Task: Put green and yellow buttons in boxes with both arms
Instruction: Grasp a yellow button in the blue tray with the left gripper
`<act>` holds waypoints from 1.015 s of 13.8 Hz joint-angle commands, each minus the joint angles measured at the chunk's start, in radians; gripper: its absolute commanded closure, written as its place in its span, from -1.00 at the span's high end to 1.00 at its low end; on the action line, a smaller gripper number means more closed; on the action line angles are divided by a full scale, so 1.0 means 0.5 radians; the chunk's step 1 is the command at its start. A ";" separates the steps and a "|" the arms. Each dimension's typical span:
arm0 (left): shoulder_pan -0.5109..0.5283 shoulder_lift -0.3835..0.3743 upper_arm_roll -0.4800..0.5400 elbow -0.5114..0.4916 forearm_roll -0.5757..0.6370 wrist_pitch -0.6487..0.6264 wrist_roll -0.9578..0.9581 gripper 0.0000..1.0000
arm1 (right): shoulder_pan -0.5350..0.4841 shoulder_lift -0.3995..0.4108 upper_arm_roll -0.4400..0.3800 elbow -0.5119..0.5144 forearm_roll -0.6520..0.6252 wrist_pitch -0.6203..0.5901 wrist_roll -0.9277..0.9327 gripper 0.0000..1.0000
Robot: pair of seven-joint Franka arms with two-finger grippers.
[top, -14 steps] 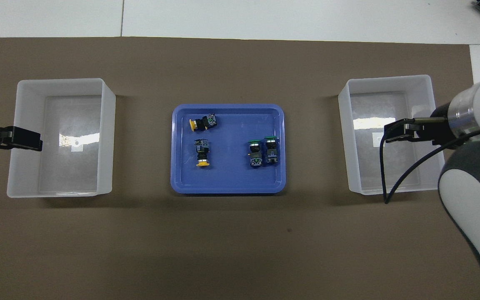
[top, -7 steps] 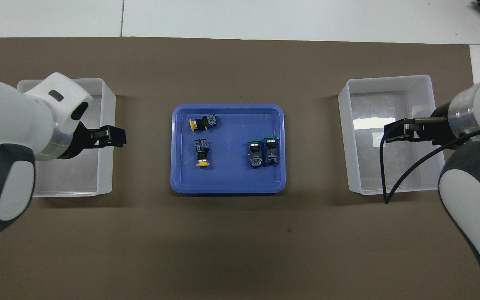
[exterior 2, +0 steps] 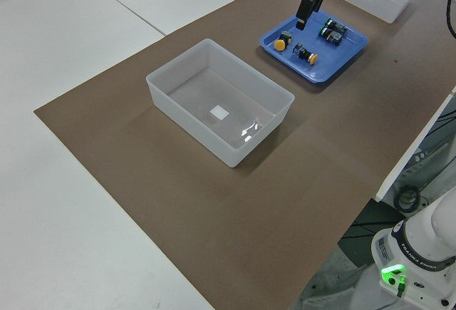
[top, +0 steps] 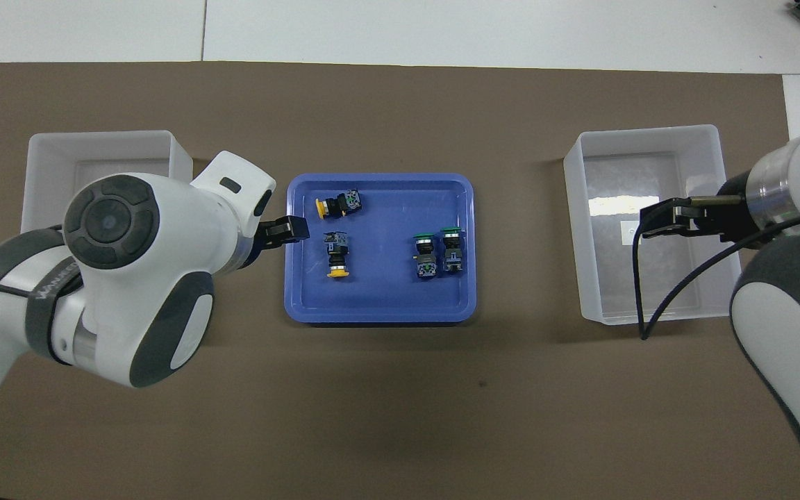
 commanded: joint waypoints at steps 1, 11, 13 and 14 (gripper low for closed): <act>-0.056 0.012 0.031 -0.124 -0.019 0.230 -0.057 1.00 | -0.002 -0.050 -0.005 -0.054 0.042 0.009 0.035 1.00; -0.222 0.349 0.031 -0.186 -0.019 0.672 -0.075 1.00 | 0.004 -0.050 -0.005 -0.048 0.045 0.012 0.010 1.00; -0.250 0.438 0.034 -0.186 -0.019 0.786 -0.072 1.00 | 0.005 -0.050 -0.005 -0.048 0.045 0.012 0.010 1.00; -0.253 0.463 0.034 -0.186 -0.019 0.826 -0.072 1.00 | 0.004 -0.050 -0.005 -0.048 0.045 0.012 0.010 1.00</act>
